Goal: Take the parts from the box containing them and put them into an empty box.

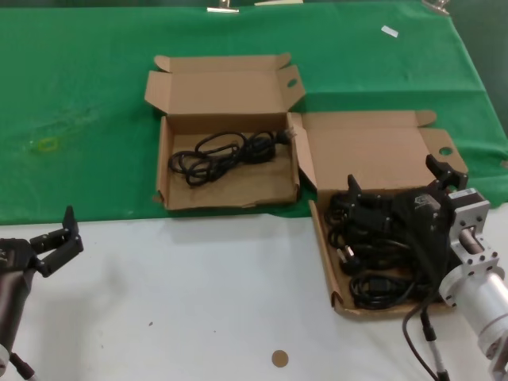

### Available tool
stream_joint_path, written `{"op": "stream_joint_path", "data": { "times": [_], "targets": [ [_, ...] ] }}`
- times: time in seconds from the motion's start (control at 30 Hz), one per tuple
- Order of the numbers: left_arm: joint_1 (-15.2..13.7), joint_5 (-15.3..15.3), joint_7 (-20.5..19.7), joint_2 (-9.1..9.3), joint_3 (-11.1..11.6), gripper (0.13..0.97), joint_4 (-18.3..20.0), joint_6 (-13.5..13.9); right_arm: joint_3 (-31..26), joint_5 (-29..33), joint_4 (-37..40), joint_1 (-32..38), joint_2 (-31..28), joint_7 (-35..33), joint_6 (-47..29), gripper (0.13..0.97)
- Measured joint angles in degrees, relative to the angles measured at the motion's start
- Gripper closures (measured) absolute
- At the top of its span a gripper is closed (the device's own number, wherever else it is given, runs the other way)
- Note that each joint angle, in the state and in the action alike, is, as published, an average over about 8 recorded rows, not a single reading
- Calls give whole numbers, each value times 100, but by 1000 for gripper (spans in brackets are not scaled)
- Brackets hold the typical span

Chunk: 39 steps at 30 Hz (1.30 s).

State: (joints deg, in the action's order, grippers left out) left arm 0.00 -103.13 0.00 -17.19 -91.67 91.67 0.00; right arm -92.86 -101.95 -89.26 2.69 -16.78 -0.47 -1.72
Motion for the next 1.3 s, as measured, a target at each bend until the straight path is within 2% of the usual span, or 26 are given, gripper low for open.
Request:
{"op": "stream_joint_path", "data": {
  "times": [1.3],
  "targets": [
    [0,0,0,0,0,132,0,0,0,0,0,0,0,0,0,129]
  ]
}}
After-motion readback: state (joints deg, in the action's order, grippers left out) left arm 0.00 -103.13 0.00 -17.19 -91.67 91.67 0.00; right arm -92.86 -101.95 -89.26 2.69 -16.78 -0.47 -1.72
